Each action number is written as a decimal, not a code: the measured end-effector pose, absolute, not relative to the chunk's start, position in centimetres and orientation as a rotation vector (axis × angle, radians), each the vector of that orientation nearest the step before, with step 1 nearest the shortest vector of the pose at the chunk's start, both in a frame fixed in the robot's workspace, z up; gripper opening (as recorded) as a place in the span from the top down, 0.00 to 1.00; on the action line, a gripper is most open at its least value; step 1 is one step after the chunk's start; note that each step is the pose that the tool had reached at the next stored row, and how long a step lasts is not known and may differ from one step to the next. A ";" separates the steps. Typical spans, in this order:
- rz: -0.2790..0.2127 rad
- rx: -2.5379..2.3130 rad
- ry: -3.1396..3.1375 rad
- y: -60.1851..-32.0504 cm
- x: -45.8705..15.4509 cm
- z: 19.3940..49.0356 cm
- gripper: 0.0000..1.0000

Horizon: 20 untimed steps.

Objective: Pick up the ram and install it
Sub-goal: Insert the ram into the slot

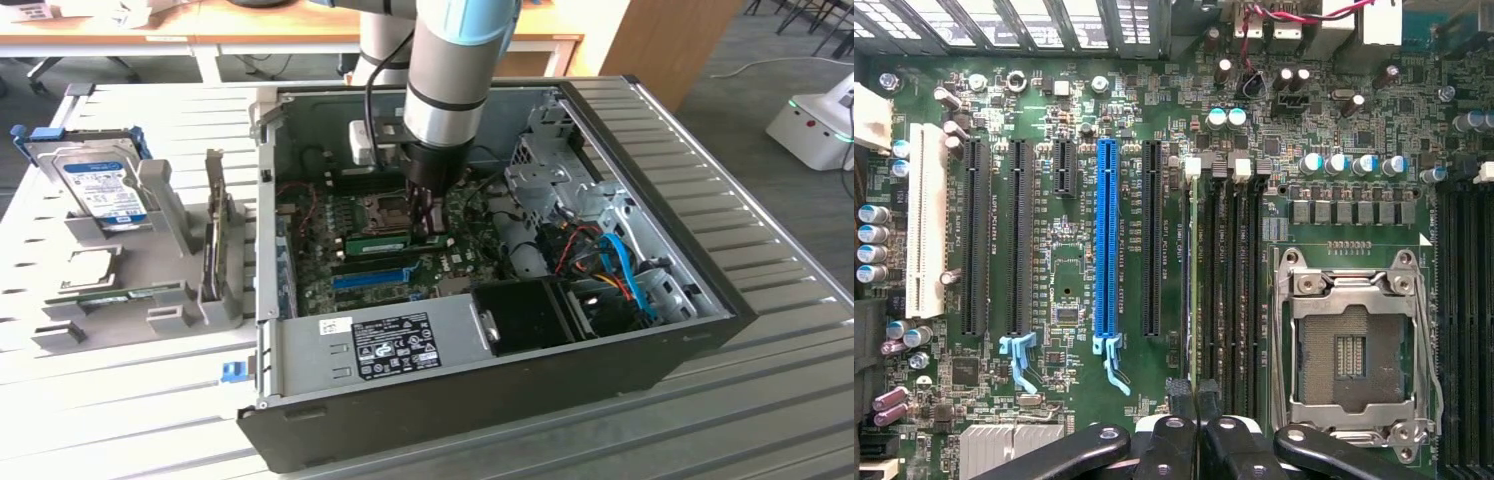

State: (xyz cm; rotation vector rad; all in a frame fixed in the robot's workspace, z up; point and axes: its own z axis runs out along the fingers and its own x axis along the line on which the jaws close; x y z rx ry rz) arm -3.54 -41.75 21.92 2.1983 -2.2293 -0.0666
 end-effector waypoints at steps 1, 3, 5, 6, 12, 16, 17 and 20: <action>-0.067 2.198 -2.229 -41.7 -3.5 21.9 0.88; -0.067 2.198 -2.229 -41.7 -3.5 21.9 0.88; -0.067 2.198 -2.229 -41.7 -3.5 21.9 0.88; -0.067 2.198 -2.229 -41.7 -3.5 21.9 0.88; -0.067 2.198 -2.229 -41.7 -3.5 21.9 0.75; -0.067 2.198 -2.229 -41.7 -3.5 21.9 0.75; -0.067 2.198 -2.229 -41.7 -3.5 21.9 0.75; -0.067 2.198 -2.229 -41.7 -3.5 22.0 0.75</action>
